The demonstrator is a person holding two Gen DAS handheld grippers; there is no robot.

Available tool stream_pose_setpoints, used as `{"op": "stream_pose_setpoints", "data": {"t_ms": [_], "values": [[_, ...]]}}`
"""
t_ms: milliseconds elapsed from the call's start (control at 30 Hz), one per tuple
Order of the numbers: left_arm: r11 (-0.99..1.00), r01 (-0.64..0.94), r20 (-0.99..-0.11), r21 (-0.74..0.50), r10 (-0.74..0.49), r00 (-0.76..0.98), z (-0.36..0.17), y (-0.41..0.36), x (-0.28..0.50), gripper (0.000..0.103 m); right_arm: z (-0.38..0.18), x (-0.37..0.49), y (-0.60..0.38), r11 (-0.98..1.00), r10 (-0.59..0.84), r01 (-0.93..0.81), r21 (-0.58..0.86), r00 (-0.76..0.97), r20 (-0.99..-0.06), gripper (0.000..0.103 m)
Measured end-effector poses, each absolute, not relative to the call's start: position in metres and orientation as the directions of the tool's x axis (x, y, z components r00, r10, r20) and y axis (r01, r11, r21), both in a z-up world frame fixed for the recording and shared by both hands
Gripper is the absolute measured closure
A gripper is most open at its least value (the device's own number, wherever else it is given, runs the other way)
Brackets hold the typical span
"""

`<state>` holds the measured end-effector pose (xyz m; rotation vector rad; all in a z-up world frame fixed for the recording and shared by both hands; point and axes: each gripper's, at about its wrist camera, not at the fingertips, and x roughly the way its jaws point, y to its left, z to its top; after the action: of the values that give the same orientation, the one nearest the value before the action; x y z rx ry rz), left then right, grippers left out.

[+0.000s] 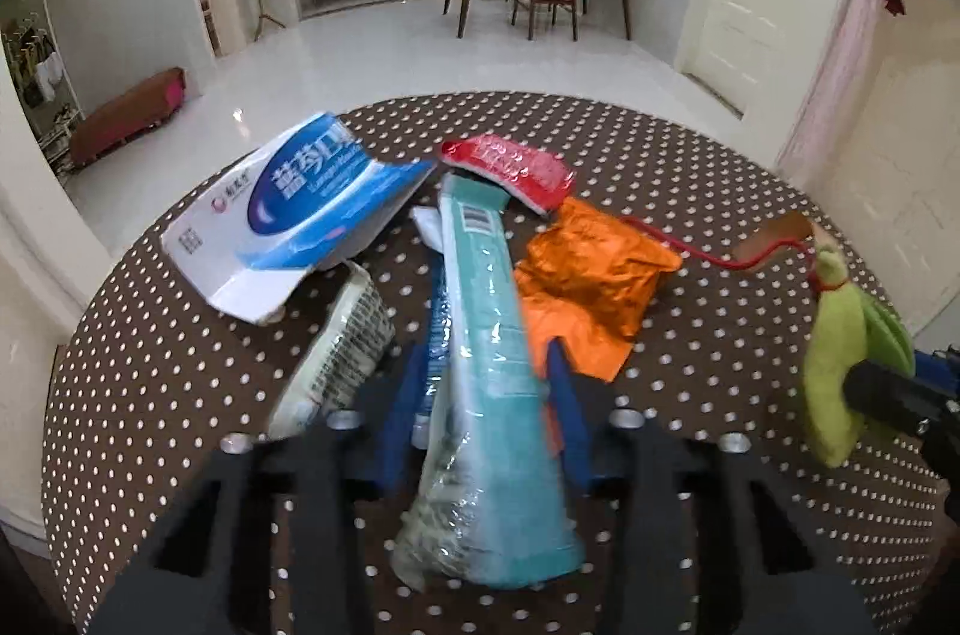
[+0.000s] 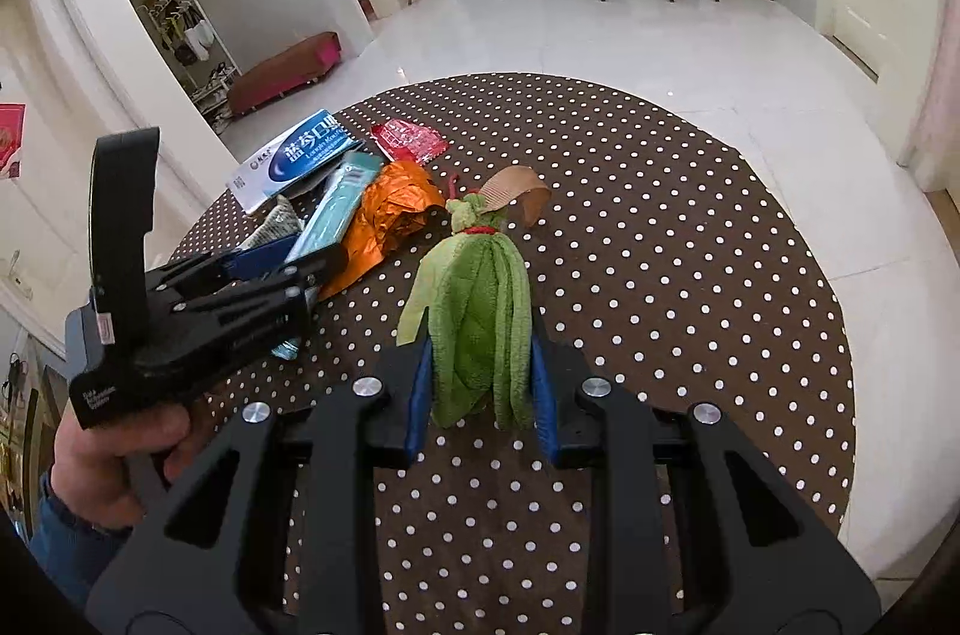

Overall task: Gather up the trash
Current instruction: 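Grasp the green cloth bag with the right tool while the left tool grasps a teal tube box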

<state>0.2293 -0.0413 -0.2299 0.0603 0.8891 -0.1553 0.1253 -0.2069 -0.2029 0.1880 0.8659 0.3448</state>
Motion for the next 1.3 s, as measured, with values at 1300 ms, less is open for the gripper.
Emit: {"op": "stream_pose_setpoints", "data": {"t_ms": [1300], "values": [[0.975, 0.220, -0.777, 0.021, -0.122, 0.618, -0.227, -0.034, 0.173, 0.071, -0.196, 0.104, -0.239, 0.918, 0.388, -0.190, 0.348, 0.614, -0.688, 0.075]]}}
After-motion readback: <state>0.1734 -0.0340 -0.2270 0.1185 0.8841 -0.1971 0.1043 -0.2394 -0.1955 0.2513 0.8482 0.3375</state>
